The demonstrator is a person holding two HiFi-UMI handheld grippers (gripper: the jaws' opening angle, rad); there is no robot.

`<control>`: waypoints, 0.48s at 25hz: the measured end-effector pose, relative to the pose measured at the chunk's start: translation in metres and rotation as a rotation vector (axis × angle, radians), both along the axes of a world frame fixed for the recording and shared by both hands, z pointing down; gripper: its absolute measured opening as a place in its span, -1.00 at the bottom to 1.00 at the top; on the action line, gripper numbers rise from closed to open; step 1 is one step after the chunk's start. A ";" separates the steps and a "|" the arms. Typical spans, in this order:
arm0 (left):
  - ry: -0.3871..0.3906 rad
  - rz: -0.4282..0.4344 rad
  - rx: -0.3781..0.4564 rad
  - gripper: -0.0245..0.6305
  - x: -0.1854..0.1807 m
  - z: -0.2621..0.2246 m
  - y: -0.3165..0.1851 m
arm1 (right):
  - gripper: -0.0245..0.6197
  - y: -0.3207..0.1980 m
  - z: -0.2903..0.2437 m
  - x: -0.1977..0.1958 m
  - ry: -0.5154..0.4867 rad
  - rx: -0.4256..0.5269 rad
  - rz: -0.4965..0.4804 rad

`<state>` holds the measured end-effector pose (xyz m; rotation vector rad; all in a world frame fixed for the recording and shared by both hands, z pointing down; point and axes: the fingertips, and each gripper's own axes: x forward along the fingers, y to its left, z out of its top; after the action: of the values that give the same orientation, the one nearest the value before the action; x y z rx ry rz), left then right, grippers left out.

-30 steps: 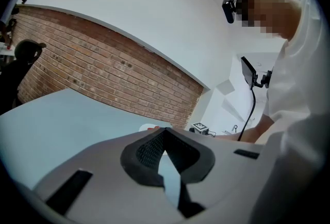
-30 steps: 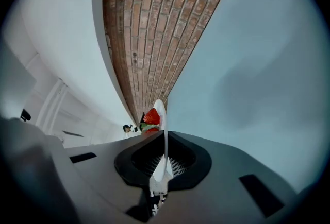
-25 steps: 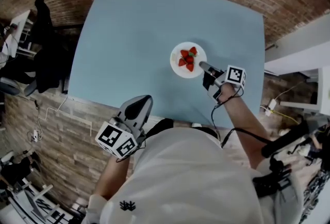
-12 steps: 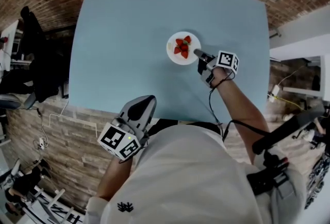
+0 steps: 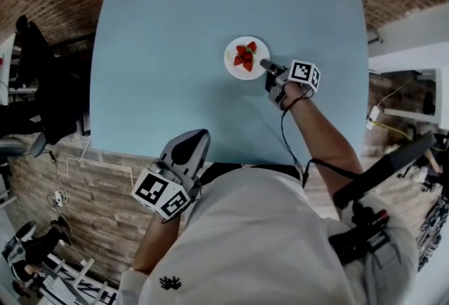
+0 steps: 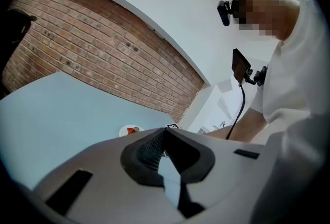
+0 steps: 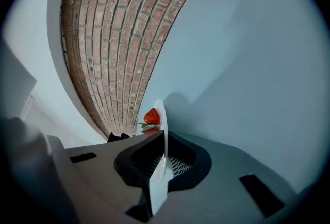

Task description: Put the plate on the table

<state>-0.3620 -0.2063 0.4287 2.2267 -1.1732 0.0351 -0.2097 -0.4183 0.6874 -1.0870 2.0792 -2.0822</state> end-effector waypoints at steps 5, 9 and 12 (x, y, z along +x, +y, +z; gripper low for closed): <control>0.017 0.000 0.002 -0.92 -0.005 0.002 -0.006 | -0.87 -0.006 0.010 -0.001 -0.005 0.020 -0.001; 0.027 -0.002 -0.012 -0.92 -0.008 0.007 -0.007 | -0.87 -0.010 0.014 -0.006 0.011 0.022 -0.014; 0.034 0.000 -0.013 -0.92 -0.004 0.008 -0.009 | -0.87 -0.007 0.016 -0.004 0.056 -0.004 -0.019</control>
<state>-0.3664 -0.2156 0.4367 2.2078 -1.1521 0.0045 -0.2139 -0.4255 0.7029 -1.1442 2.1192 -2.0893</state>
